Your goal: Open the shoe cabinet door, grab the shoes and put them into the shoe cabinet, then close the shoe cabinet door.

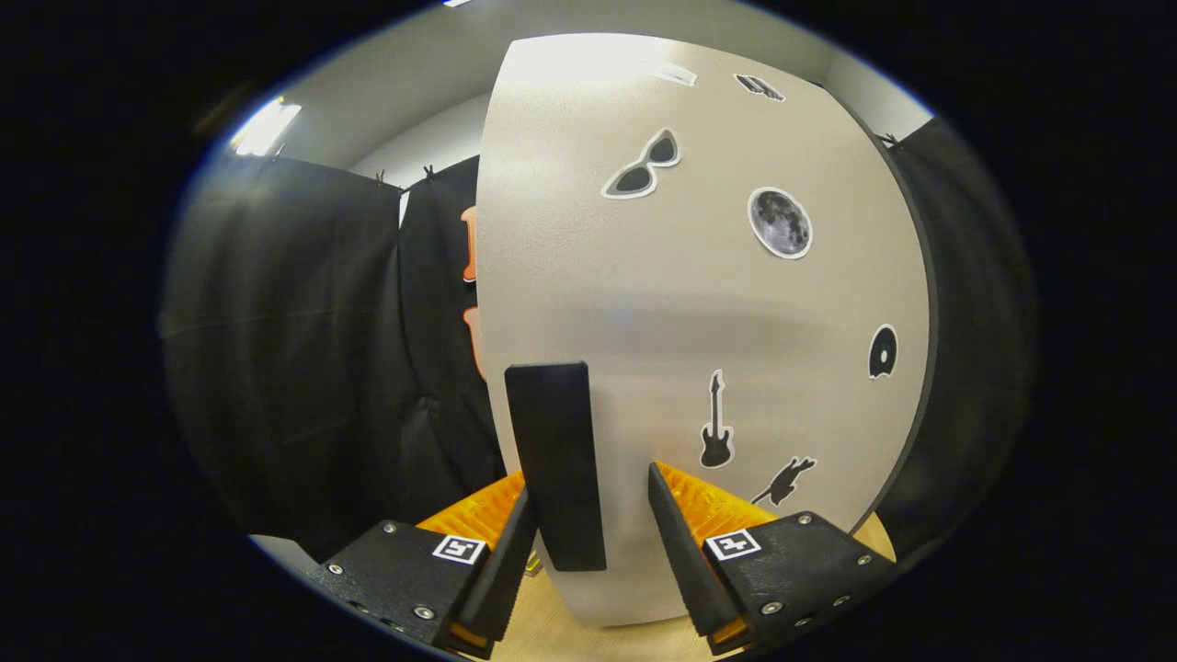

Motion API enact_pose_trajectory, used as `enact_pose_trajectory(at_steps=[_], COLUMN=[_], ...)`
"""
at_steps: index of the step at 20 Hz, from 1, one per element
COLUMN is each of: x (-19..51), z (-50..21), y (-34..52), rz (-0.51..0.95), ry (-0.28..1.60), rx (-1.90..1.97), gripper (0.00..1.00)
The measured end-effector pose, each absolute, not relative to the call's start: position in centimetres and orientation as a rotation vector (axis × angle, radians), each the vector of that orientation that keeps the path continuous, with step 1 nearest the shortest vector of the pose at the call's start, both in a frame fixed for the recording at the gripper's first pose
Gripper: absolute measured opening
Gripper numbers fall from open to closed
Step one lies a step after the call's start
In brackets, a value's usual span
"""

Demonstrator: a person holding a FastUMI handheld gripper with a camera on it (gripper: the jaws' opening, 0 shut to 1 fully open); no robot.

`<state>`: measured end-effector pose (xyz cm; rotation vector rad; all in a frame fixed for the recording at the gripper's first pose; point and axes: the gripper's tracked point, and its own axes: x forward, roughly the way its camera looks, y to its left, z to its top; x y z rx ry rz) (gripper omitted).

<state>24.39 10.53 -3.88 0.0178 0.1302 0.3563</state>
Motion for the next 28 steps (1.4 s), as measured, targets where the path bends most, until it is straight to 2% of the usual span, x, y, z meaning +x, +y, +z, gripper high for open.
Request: enact_pose_trajectory(at_steps=[6,19,28], x=[25.2,26.1,21.6], z=[-3.8,-4.4,-2.6], y=[10.9,11.6,10.7], rz=[0.317,0.326,0.292], ry=[0.113,0.141,0.092], rx=[-0.008,0.075,0.045], gripper=[0.76,0.79,0.80])
